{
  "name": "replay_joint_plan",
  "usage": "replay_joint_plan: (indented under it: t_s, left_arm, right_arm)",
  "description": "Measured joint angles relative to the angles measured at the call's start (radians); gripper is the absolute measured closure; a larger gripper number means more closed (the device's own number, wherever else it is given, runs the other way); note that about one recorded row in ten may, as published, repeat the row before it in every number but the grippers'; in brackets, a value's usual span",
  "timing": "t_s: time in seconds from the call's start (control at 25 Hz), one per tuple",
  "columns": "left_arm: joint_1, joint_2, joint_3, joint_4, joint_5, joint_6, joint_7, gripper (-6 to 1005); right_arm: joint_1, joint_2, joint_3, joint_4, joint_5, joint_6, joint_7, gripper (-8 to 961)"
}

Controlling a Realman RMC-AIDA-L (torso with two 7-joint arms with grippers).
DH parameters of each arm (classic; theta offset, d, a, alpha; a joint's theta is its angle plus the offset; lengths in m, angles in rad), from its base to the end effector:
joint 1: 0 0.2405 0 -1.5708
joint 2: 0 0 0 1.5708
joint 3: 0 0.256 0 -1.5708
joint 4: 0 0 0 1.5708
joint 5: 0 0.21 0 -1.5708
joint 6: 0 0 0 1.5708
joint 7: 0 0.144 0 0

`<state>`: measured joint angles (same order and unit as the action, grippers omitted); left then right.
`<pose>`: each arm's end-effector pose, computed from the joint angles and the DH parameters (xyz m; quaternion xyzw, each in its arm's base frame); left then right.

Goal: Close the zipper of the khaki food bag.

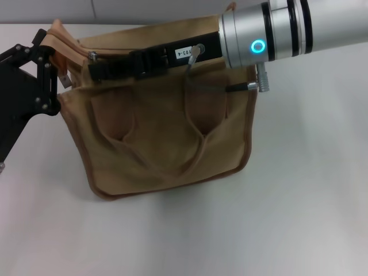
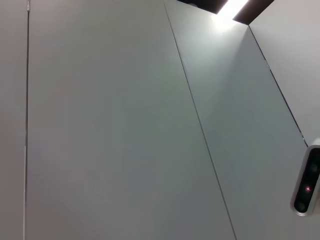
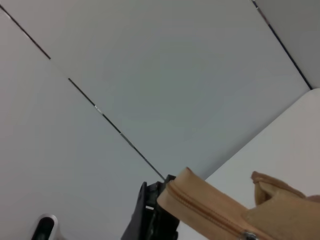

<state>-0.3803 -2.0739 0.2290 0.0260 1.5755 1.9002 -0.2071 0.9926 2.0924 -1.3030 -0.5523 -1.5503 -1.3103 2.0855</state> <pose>-0.2793 0.2555 0.0143 -0.7220 0.0189 -0.4756 0.5022 0.0558 0.3858 -0.0771 0.9129 -0.3241 -0.2337 0.0832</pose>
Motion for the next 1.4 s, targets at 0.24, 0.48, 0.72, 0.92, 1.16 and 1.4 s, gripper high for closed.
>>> replay_joint_plan:
  t_s: [0.24, 0.48, 0.72, 0.92, 1.16, 1.4]
  left_arm:
    - [0.0, 0.0, 0.003, 0.0, 0.002, 0.004, 0.0, 985]
    - [0.001, 0.0, 0.004, 0.0, 0.004, 0.01, 0.0, 985]
    - [0.007, -0.002, 0.004, -0.001, 0.005, 0.02, 0.0, 985]
    - [0.009, -0.002, 0.004, -0.002, 0.004, 0.021, 0.0, 985]
    - [0.011, -0.002, 0.004, -0.002, 0.004, 0.022, 0.0, 985]
    - [0.012, -0.002, 0.001, -0.003, 0.002, 0.021, 0.0, 985]
  right_arm:
    - [0.004, 0.0, -0.033, 0.0, 0.049, 0.005, -0.004, 723]
    - [0.005, 0.0, -0.059, 0.003, 0.069, 0.016, 0.001, 642]
    - [0.006, 0.0, -0.065, 0.006, 0.07, 0.025, 0.006, 679]
    - [0.0, 0.0, -0.076, 0.001, 0.071, 0.02, 0.004, 850]
    - [-0.005, 0.0, -0.086, -0.001, 0.07, 0.024, -0.016, 927]
    - [-0.018, 0.0, -0.086, -0.005, 0.073, 0.031, -0.03, 955]
